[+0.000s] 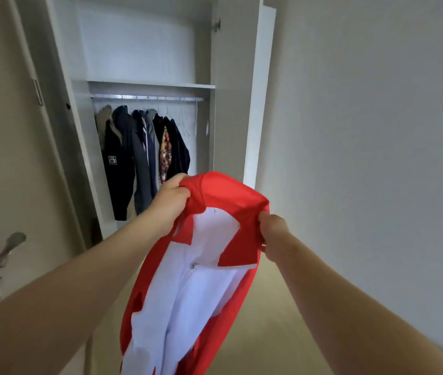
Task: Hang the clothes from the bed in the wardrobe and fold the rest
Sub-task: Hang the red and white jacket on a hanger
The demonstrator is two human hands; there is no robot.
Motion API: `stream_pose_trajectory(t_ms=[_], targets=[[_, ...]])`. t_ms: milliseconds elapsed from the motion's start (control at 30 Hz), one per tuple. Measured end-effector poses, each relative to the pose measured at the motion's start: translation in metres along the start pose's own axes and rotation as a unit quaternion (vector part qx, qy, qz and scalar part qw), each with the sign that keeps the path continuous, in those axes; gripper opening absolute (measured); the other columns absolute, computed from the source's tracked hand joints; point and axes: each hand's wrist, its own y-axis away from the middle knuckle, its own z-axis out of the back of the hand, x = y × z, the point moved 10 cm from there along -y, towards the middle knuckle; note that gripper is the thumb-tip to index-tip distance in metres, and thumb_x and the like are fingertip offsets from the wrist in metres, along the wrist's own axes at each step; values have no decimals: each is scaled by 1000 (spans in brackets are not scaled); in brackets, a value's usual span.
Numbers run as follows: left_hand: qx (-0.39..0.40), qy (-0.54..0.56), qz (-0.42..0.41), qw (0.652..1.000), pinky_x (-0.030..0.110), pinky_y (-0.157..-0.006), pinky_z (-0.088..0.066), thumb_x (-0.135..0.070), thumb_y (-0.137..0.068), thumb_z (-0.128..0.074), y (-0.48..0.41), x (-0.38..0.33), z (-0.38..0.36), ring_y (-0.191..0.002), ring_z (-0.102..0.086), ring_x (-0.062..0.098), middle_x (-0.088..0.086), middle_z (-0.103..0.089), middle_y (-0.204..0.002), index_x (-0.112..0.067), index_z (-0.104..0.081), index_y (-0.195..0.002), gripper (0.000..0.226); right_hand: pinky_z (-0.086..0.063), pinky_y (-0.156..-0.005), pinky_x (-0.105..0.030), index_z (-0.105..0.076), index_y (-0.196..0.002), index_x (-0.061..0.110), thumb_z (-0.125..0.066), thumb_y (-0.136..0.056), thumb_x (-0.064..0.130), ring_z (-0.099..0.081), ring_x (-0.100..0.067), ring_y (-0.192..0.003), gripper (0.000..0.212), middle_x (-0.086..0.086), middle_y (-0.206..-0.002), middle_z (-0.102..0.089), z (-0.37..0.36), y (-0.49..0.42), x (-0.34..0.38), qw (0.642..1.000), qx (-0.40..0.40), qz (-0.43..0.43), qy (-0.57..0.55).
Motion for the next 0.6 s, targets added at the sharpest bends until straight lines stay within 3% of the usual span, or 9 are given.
stream_pose_trajectory(t_ms=[67,133,233,300,333,400,433,500,600], targets=[[-25,-24,0,999,18,-47,-46,8,-81,-45,-10,10,27,-45,-58,13,0,-60,-49,-23,-62,-64,39,-50,-79,-36,-55,-108,7,-35,-96,32,-56,-28,-88,35,-16,-98,-58,-20,-13,6,1000,-8,8,2],[-59,-31,7,998,15,-41,-43,9,-84,-45,-23,18,51,-41,-58,9,1,-60,-50,-21,-62,-70,37,-47,-81,-33,-54,-117,2,-36,-97,30,-55,-26,-90,39,-14,-102,-57,-46,-25,11,999,12,12,-30],[-127,-20,54,990,27,-71,-48,-2,-93,-44,-57,27,68,-81,-61,25,16,-62,-90,-6,-61,-111,25,-42,-93,-36,-48,-127,1,-39,-97,34,-53,-29,-104,46,-14,-120,-56,-75,-43,25,999,42,22,-21],[-157,2,132,979,35,-90,-41,-4,-96,-40,-73,43,74,-108,-55,32,25,-56,-118,3,-49,-128,33,-41,-86,-34,-48,-119,4,-47,-93,43,-52,-27,-97,47,-11,-111,-56,-87,-56,44,997,56,58,1],[-154,-22,152,976,36,-93,-40,-5,-97,-40,-82,47,75,-111,-56,31,27,-53,-123,6,-49,-126,33,-41,-85,-34,-48,-113,7,-54,-89,46,-54,-26,-95,47,-8,-107,-56,-93,-62,57,994,70,79,4],[-85,-26,124,988,36,-83,-47,-19,-93,-48,-107,42,55,-91,-66,25,26,-59,-108,2,-58,-111,29,-48,-80,-31,-56,-110,7,-68,-81,39,-61,-23,-89,45,-8,-103,-63,-106,-75,78,987,116,114,-6],[-53,8,101,993,35,-82,-50,-35,-89,-55,-121,40,45,-86,-66,23,19,-61,-105,-4,-59,-108,36,-50,-71,-27,-60,-106,7,-72,-79,30,-63,-20,-81,37,-7,-99,-66,-111,-84,88,982,136,127,-8],[2,-27,65,998,33,-78,-52,-55,-72,-69,-146,44,31,-91,-65,19,6,-62,-106,-19,-53,-112,56,-46,-55,-21,-63,-98,10,-72,-79,15,-60,-13,-67,22,-4,-86,-66,-113,-107,105,979,145,145,4],[-2,-241,30,970,27,-61,-47,-32,-63,-80,-195,50,16,-80,-60,12,-3,-59,-92,-27,-40,-108,61,-47,-56,-22,-63,-93,10,-67,-81,9,-59,-15,-65,13,-1,-76,-62,-114,-154,129,979,136,149,12]])
